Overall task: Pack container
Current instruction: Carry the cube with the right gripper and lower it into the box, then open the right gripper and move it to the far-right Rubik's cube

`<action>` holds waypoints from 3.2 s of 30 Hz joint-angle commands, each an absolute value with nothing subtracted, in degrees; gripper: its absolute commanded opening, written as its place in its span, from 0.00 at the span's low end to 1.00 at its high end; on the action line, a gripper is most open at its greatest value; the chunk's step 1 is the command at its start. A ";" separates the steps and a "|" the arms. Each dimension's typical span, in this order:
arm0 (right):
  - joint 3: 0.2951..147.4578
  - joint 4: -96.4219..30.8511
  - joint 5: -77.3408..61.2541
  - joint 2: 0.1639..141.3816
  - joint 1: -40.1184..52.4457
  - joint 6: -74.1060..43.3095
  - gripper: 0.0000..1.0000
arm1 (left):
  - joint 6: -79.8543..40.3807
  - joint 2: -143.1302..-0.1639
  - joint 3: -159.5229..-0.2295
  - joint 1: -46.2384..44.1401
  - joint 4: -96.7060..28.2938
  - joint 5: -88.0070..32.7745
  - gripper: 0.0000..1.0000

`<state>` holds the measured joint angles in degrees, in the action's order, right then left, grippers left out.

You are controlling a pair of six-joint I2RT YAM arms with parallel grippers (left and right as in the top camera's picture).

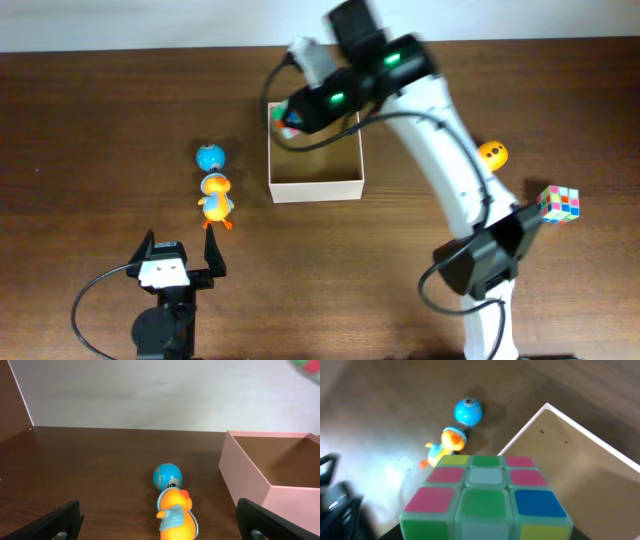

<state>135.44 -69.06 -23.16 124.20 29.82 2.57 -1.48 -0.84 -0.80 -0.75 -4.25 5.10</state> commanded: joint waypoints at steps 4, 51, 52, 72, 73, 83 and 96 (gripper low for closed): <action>135.96 -63.90 5.04 127.00 36.40 -14.31 0.49 | -0.75 -0.34 -0.51 -1.02 -4.21 5.34 0.99; 135.92 -55.05 8.23 140.31 35.99 -27.27 0.61 | -0.75 -0.34 -0.51 -1.02 -4.21 5.34 0.99; 135.92 -55.05 8.19 140.31 35.99 -26.98 0.62 | -0.75 -0.34 -0.51 -1.02 -4.21 5.34 0.99; 149.18 -84.86 10.66 127.15 23.07 -24.49 0.68 | -0.75 -0.34 -0.51 -1.02 -4.21 5.34 0.99; 149.18 -86.06 10.46 126.89 21.41 -24.49 0.70 | -0.75 -0.34 -0.51 -1.02 -4.21 5.34 0.99; 148.92 -97.34 4.03 125.40 1.39 -17.26 0.72 | -0.75 -0.34 -0.54 -1.02 -4.21 5.34 0.99; 127.85 -97.12 5.91 108.77 -18.90 -14.17 0.72 | -0.75 -0.34 -0.51 -1.02 -4.21 5.34 0.99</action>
<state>134.45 -96.97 4.71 113.91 -15.38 -14.85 -1.48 -0.84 -0.80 -0.75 -4.25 5.13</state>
